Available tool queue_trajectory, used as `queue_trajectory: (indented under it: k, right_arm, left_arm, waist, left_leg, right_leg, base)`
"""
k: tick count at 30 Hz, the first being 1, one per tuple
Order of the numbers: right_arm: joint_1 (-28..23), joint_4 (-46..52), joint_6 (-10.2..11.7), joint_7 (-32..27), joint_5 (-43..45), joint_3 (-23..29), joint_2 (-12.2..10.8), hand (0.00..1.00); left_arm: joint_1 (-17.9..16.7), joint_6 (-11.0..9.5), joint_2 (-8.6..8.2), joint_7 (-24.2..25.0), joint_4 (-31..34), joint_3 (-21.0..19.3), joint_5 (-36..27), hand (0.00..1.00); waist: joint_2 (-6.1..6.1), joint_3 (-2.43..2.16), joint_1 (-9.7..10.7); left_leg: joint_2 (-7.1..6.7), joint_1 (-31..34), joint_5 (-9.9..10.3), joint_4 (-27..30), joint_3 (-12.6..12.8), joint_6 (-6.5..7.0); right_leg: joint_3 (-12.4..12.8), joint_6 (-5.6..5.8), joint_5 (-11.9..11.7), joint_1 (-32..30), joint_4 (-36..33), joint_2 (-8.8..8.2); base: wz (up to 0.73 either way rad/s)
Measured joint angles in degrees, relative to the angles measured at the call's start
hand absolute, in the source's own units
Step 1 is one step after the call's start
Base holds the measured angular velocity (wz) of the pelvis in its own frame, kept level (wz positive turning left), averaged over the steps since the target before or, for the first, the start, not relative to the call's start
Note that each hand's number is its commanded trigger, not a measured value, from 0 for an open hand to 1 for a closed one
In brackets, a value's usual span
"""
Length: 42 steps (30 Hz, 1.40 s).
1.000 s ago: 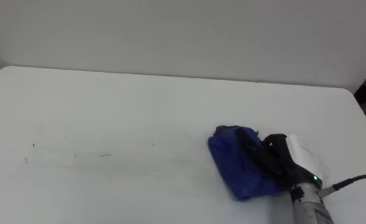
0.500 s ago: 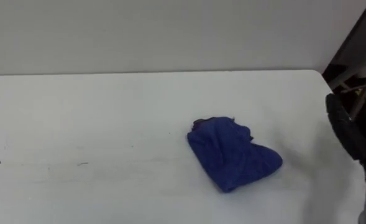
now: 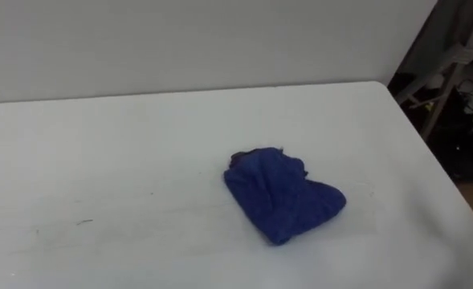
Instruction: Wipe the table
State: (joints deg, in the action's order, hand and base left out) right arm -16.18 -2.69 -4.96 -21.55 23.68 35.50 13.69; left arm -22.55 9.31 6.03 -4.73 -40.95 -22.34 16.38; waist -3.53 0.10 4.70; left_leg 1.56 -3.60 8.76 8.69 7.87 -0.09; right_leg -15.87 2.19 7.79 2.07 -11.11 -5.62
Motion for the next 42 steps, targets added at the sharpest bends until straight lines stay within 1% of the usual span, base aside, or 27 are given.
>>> queue_trajectory:
  k: [2, 8, 9, 10, 12, 13, 14, 17, 19, 20, 22, 23, 25, 26, 27, 28, 30, 31, 32, 33, 36, 37, 39, 41, 42]
  right_arm:
    - [-0.1, -6.3, -0.2, -2.6, -5.4, 0.8, 1.1, 0.00]
    - [-0.2, -22.7, -2.1, -5.7, -19.0, 3.3, 1.3, 0.00]
    - [-0.2, -25.4, -2.2, -6.6, -22.8, 4.2, 1.3, 0.00]
    - [-0.2, -26.7, -2.2, -7.1, -24.7, 4.6, 1.3, 0.00]
    - [-0.2, -32.7, -2.1, -9.1, -29.6, 5.8, 1.3, 0.00]
    - [-0.2, -34.4, -2.1, -9.5, -30.7, 6.3, 1.3, 0.00]
    - [-0.2, -38.1, -2.1, -10.3, -33.0, 7.1, 1.3, 0.00]
    - [-0.8, -45.4, -2.0, -10.8, -38.8, 7.6, 1.3, 0.00]
    - [-0.8, -49.7, -2.1, -10.7, -41.0, 7.6, 1.2, 0.00]
    - [-0.7, -52.6, -2.1, -10.5, -41.5, 7.6, 1.2, 0.00]
    - [-0.9, -56.4, -2.2, -9.4, -41.5, 7.4, 1.0, 0.00]
    - [-1.1, -58.2, -2.4, -8.4, -41.5, 6.5, 0.9, 0.00]
    - [-1.9, -60.3, -2.7, -5.9, -41.3, 2.7, 0.7, 0.00]
    - [-2.0, -61.9, -2.8, -4.1, -39.9, 0.0, 0.6, 0.00]
    - [-1.9, -62.7, -3.7, -2.2, -37.5, -3.6, 0.3, 0.00]
    - [-2.0, -63.1, -4.0, -1.2, -36.1, -5.3, 0.1, 0.00]
    - [-1.5, -64.8, -5.7, 3.0, -29.1, -9.8, -0.6, 0.00]
    - [-1.2, -64.8, -6.0, 4.0, -27.5, -11.0, -0.6, 0.00]
    - [-0.5, -64.8, -6.3, 5.4, -24.3, -14.0, -0.6, 0.00]
    - [-0.1, -64.8, -6.4, 6.6, -20.8, -16.8, -0.7, 0.00]
    - [2.8, -64.6, -6.4, 9.1, -14.0, -20.6, -1.6, 0.00]
    - [3.4, -64.6, -6.4, 9.4, -13.1, -21.0, -1.9, 0.00]
    - [5.1, -63.5, -6.4, 10.5, -8.7, -23.6, -2.6, 0.00]
    - [6.0, -63.4, -6.4, 11.1, -5.2, -26.0, -2.9, 0.00]
    - [6.9, -63.3, -6.4, 11.5, -3.9, -27.4, -2.9, 0.00]
  left_arm:
    - [-0.2, 0.2, 0.04, 0.0, 0.1, -0.1, 0.1, 0.00]
    - [-0.5, 1.4, 0.01, 0.0, 0.5, -0.6, 0.0, 0.00]
    - [-0.5, 1.7, 0.02, 0.0, 0.5, -0.8, 0.0, 0.00]
    - [-0.5, 1.9, 0.02, 0.0, 0.6, -0.9, 0.0, 0.00]
    - [-0.5, 2.5, 0.02, 0.0, 0.8, -1.6, 0.0, 0.00]
    - [-0.4, 2.5, 0.02, 0.0, 0.8, -1.8, 0.0, 0.00]
    - [-0.4, 2.6, 0.03, 0.0, 0.7, -2.3, 0.0, 0.00]
    - [-0.5, 2.8, 0.14, 0.0, 0.7, -2.4, -0.1, 0.00]
    - [-0.5, 3.0, 0.14, 0.0, 0.7, -2.4, -0.3, 0.00]
    - [-0.5, 3.4, 0.14, 0.0, 0.4, -2.4, -0.5, 0.00]
    - [-0.5, 3.5, 0.14, 0.2, 0.0, -2.4, -0.6, 0.00]
    - [-0.4, 3.5, 0.18, 0.4, -0.8, -2.1, -0.7, 0.00]
    - [-0.1, 3.5, 0.29, 0.6, -1.7, -1.3, -0.7, 0.00]
    - [0.0, 3.4, 0.40, 0.7, -2.6, -0.6, -0.7, 0.00]
    - [0.8, 3.3, 0.53, 0.7, -4.3, 0.2, -0.7, 0.00]
    - [1.2, 3.3, 0.61, 0.9, -5.0, 0.7, -0.7, 0.00]
    - [2.5, 3.3, 1.09, 1.4, -7.0, 2.5, -1.0, 0.00]
    - [2.9, 3.3, 1.35, 1.5, -7.6, 3.1, -1.1, 0.00]
    - [3.6, 3.3, 1.74, 1.5, -8.8, 4.5, -1.0, 0.00]
    - [4.3, 3.2, 1.89, 1.4, -9.3, 5.8, -1.0, 0.00]
    - [5.2, 2.6, 1.94, 1.4, -11.0, 8.0, -1.0, 0.00]
    - [5.7, 2.5, 1.94, 1.4, -11.6, 8.2, -1.0, 0.00]
    - [7.2, 1.9, 1.79, 1.3, -13.5, 9.4, -1.0, 0.00]
    - [7.3, 1.8, 1.77, 1.0, -13.6, 10.4, -1.0, 0.00]
    - [7.4, 1.8, 1.72, 0.7, -13.6, 10.9, -1.0, 0.00]
  waist:
    - [-0.69, 0.07, 0.2]
    - [-0.75, 0.15, 0.8]
    - [-0.73, 0.18, 1.1]
    - [-0.69, 0.20, 1.2]
    - [-0.67, 0.23, 1.3]
    - [-0.68, 0.23, 1.5]
    - [-0.79, 0.24, 1.8]
    - [-0.54, 0.38, 2.1]
    - [-0.36, 0.44, 2.4]
    - [-0.03, 0.31, 2.6]
    - [0.19, 0.12, 2.7]
    - [0.43, -0.03, 2.7]
    - [0.75, -0.15, 2.6]
    - [0.96, -0.20, 2.4]
    - [1.21, -0.33, 1.9]
    - [1.33, -0.40, 1.7]
    - [1.51, -0.31, 1.0]
    - [1.62, -0.33, 0.7]
    - [1.83, -0.44, 0.1]
    - [2.01, -0.41, -0.5]
    - [2.47, -0.24, -0.8]
    - [2.58, -0.22, -0.9]
    - [3.13, -0.19, -2.2]
    - [3.41, -0.14, -2.5]
    - [3.52, -0.17, -3.1]
  left_leg:
    - [0.02, -0.1, 0.0, 0.0, 0.0, 0.00]
    - [0.14, 0.1, 0.0, 0.0, -0.1, -0.08]
    - [0.12, 0.1, 0.1, 0.0, -0.2, -0.12]
    - [0.17, 0.1, 0.1, 0.0, -0.2, -0.16]
    - [0.40, 0.3, 0.2, 0.1, -0.2, -0.36]
    - [0.45, 0.4, 0.3, 0.2, -0.3, -0.41]
    - [0.62, 0.6, 0.3, 0.6, -0.5, -0.52]
    - [0.85, 0.8, 0.4, 0.8, -0.7, -0.71]
    - [0.93, 0.8, 0.4, 0.8, -0.7, -0.80]
    - [0.93, 0.8, 0.5, 0.7, -0.8, -0.83]
    - [0.94, 0.8, 0.5, 0.8, -0.8, -0.86]
    - [0.94, 0.8, 0.5, 0.8, -0.8, -0.87]
    - [0.95, 0.3, 0.5, 0.7, -0.6, -0.88]
    - [0.95, 0.1, 0.5, 0.6, -0.4, -0.91]
    - [0.96, 0.0, 0.6, 0.7, -0.4, -0.93]
    - [0.96, -0.1, 0.7, 0.7, -0.4, -1.09]
    - [0.94, -0.8, 0.8, 0.6, -0.4, -1.15]
    - [0.94, -1.0, 0.9, 0.6, -0.3, -1.16]
    - [0.95, -1.1, 0.9, 0.7, -0.2, -1.15]
    - [0.95, -1.2, 0.9, 0.9, -0.2, -1.10]
    - [0.91, -2.0, 0.9, 0.9, -0.6, -1.05]
    - [0.91, -2.0, 1.0, 0.9, -0.7, -1.07]
    - [0.92, -2.0, 1.0, 0.9, -0.5, -1.08]
    - [0.92, -1.8, 1.0, 0.9, -0.5, -1.08]
    - [0.89, -1.7, 0.9, 0.9, -0.7, -0.98]
  right_leg:
    - [0.0, 0.00, 0.0, 0.1, 0.0, -0.01]
    - [-0.1, -0.19, 0.3, 0.0, -0.2, 0.07]
    - [-0.3, -0.17, 0.6, 0.0, -0.6, -0.03]
    - [-0.3, -0.18, 0.6, -0.1, -0.6, 0.01]
    - [-0.3, -0.22, 0.7, -0.1, -0.5, 0.25]
    - [-0.3, -0.26, 0.7, -0.1, -0.5, 0.29]
    - [-0.5, -0.33, 0.7, -0.2, -0.4, 0.39]
    - [-0.8, -0.40, 1.0, -0.1, -0.3, 0.57]
    - [-0.8, -0.50, 1.1, -0.2, -0.4, 0.61]
    - [-0.9, -0.51, 1.2, -0.1, -0.4, 0.62]
    - [-1.0, -0.52, 1.2, -0.1, -0.4, 0.62]
    - [-0.9, -0.52, 1.2, -0.1, -0.5, 0.65]
    - [-0.7, -0.53, 1.2, 0.1, -0.6, 0.66]
    - [-0.4, -0.53, 1.2, 0.1, -0.6, 0.69]
    - [-0.2, -0.53, 1.2, 0.2, -0.7, 0.70]
    - [-0.2, -0.52, 1.2, 0.2, -0.7, 0.71]
    - [-0.1, -0.54, 1.1, 0.9, -0.6, 0.73]
    - [0.0, -0.54, 1.1, 1.1, -0.6, 0.76]
    - [0.0, -0.48, 1.1, 1.2, -0.6, 0.78]
    - [0.0, -0.39, 1.0, 1.4, -0.5, 0.78]
    - [-0.5, -0.68, 0.7, 2.6, -0.1, 0.79]
    - [-0.6, -0.64, 0.7, 2.8, 0.1, 0.81]
    - [-0.5, -0.54, 0.7, 2.7, 0.2, 0.86]
    - [-0.7, -0.54, 0.7, 2.7, 0.3, 0.86]
    - [-0.9, -0.60, 0.7, 2.9, 0.3, 0.84]
  base:
    - [0.00]
    - [0.01]
    - [0.06]
    - [0.03]
    - [0.00]
    - [0.00]
    - [0.06]
    - [0.03]
    - [0.00]
    - [0.00]
    - [0.00]
    - [-0.04]
    - [-0.07]
    - [-0.10]
    - [-0.09]
    - [-0.05]
    - [0.00]
    - [-0.05]
    - [-0.03]
    - [0.00]
    - [0.07]
    - [0.04]
    - [0.00]
    - [0.03]
    - [0.05]
